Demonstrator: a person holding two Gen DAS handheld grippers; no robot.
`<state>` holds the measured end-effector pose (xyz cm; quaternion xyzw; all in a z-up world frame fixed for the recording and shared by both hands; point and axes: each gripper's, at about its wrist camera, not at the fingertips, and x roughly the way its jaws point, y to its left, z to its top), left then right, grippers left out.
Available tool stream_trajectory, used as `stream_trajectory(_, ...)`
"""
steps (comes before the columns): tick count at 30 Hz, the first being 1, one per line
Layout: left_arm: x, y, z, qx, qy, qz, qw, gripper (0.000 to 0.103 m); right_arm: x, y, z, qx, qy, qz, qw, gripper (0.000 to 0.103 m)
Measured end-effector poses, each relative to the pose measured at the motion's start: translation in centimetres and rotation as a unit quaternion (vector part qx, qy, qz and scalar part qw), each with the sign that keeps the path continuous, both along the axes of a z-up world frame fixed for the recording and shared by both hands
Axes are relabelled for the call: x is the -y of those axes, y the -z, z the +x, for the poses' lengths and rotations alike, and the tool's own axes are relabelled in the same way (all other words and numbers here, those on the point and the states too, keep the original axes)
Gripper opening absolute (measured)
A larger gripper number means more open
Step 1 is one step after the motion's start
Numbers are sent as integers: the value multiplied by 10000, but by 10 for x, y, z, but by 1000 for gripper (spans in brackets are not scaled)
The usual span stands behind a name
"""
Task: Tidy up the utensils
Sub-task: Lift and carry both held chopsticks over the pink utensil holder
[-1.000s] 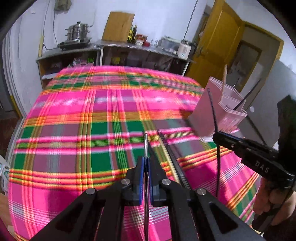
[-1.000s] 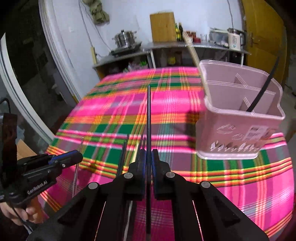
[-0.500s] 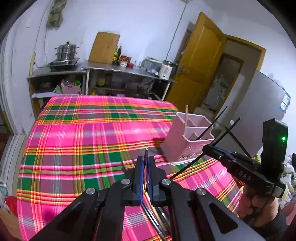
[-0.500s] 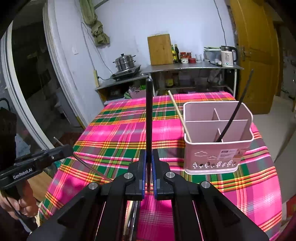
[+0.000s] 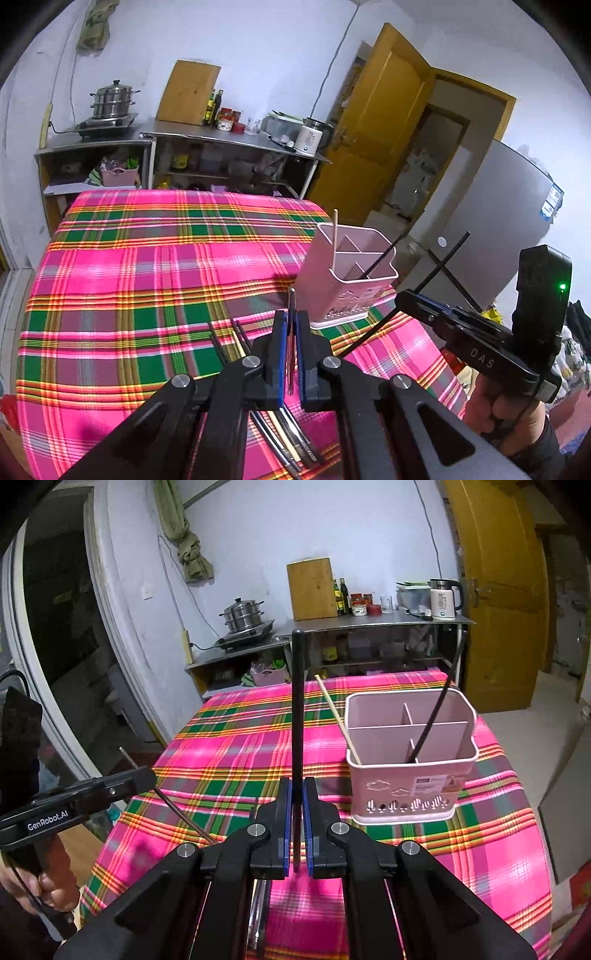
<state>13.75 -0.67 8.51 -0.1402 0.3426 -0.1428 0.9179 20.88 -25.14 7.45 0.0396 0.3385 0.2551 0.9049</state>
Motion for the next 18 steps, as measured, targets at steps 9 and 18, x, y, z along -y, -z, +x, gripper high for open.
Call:
stream_trajectory(9, 22, 0, 23, -139, 240, -128, 9995, 4, 19, -5, 1, 20, 265, 11, 9996, 6)
stream_trajectory(18, 55, -48, 60, 322, 522, -145, 9980, 4, 49, -42, 21, 421, 648, 146, 9969, 6)
